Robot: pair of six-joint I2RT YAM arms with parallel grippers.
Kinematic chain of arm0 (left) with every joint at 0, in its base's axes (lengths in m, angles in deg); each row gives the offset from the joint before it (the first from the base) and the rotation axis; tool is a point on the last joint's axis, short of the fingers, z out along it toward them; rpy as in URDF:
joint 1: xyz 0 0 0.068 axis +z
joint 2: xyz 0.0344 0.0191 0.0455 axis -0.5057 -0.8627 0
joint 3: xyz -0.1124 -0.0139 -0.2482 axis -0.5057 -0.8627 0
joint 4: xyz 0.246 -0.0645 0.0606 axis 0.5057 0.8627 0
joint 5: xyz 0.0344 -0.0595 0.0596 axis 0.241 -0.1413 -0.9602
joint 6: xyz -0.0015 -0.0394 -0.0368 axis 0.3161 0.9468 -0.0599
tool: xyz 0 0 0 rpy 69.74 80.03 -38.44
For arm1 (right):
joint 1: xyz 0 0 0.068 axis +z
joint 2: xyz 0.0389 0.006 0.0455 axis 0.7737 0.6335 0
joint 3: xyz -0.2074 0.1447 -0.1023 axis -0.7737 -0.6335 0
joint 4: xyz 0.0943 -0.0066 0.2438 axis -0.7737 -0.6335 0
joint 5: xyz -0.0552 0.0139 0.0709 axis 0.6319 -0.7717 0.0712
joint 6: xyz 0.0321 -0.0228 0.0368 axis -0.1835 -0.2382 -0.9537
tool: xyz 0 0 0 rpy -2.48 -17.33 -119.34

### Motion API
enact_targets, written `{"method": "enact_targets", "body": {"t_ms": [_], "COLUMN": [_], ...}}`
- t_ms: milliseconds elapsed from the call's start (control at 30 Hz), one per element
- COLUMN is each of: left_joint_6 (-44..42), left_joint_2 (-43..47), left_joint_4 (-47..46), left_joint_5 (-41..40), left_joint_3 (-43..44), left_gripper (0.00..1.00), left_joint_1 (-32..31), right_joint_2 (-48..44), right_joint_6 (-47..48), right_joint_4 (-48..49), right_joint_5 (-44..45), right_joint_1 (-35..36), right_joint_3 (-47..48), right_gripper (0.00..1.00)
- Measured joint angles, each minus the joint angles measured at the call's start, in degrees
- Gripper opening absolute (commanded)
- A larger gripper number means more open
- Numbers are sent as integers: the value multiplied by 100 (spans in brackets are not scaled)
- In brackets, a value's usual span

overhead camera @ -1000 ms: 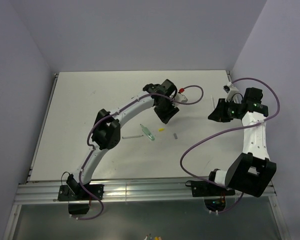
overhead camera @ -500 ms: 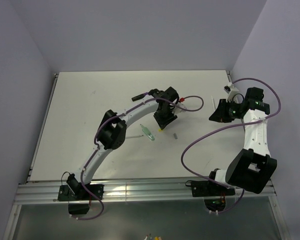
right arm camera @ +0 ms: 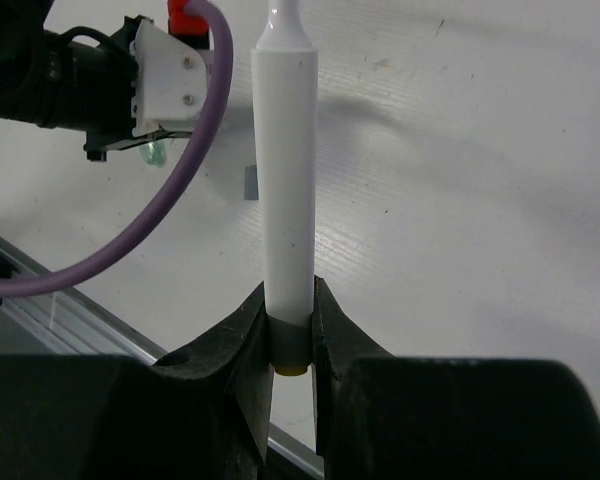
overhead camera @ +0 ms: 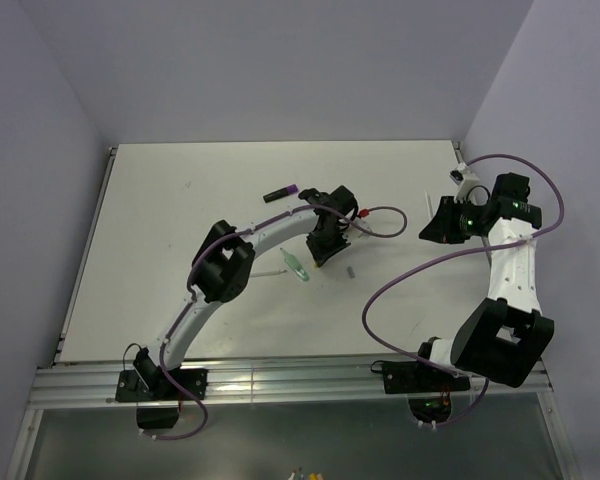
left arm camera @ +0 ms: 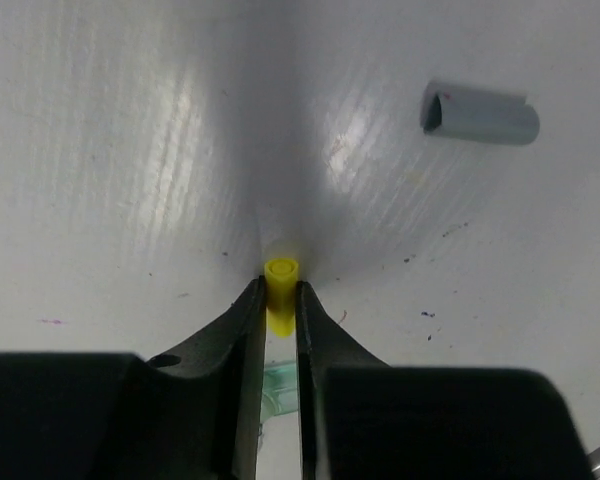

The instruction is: Insert the pens into the pen caps

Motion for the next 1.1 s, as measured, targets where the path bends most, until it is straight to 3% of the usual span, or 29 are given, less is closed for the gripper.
{"method": "enact_targets", "body": {"t_ms": [233,367,467,667,900,1100], "left_joint_6": [-251,-332,-358,-341,-184,474], "left_joint_2": [177,107,-31,-127,4,837], "left_joint_4": [210,409,575,693,542,-138], "left_joint_5": [-83,-164,-243,-361,-328,293], "left_joint_3": [-334,-223,4,186,37,-669], "left_gripper": [35,38,33,0,0,0], "left_joint_1": [-103,-197,-225,-225,-192,192], "right_joint_2": [2,2,0,2,72,216], "right_joint_6": [0,2,2,-4,-190,-649], "right_joint_4": [-9,-11,-17,-52,-90,76], "right_joint_5": [-63,-83,-83,-118,-345,-557], "right_joint_1": [0,0,0,0,85,592], "right_joint_3": [55,57,66,162,645,1193], "right_gripper": [0,0,0,0,0,0]}}
